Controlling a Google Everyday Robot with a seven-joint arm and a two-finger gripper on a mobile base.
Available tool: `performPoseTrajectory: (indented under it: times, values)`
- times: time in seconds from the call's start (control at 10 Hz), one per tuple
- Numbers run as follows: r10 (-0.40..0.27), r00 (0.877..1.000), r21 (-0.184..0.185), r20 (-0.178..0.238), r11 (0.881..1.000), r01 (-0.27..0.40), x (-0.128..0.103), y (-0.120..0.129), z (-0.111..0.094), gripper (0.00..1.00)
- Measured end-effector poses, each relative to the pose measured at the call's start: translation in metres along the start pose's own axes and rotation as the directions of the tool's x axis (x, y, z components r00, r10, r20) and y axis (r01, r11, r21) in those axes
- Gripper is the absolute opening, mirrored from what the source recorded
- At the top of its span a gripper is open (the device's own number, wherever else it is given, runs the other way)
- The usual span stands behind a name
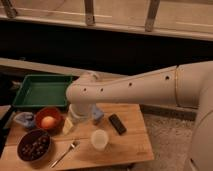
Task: Place grapes in paper cup
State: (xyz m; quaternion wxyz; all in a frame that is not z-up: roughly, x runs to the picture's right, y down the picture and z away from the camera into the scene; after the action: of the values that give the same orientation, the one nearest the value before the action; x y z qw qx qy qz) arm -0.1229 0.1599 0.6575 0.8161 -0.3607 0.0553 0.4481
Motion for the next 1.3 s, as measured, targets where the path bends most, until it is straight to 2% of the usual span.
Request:
performPoseTrajectory:
  times: [0.3, 0.5, 0.6, 0.9, 1.0, 1.3]
  values:
    - [-0.093, 0.995, 0.026, 0.026, 0.995, 0.092, -0.042, 0.043, 0.002, 0.8]
    - [-0.167, 0.985, 0.039, 0.037, 0.986, 0.165, -0.06, 0.075, 0.004, 0.8]
    - [-0.206, 0.978, 0.045, 0.041, 0.978, 0.204, -0.067, 0.093, 0.005, 0.8]
    - [-0.327, 0.945, 0.076, 0.026, 0.943, 0.324, -0.084, 0.146, 0.015, 0.8]
    - [-0.348, 0.938, 0.09, 0.016, 0.934, 0.345, -0.088, 0.154, 0.018, 0.8]
    - [-0.383, 0.924, 0.096, -0.012, 0.919, 0.382, -0.092, 0.168, 0.03, 0.8]
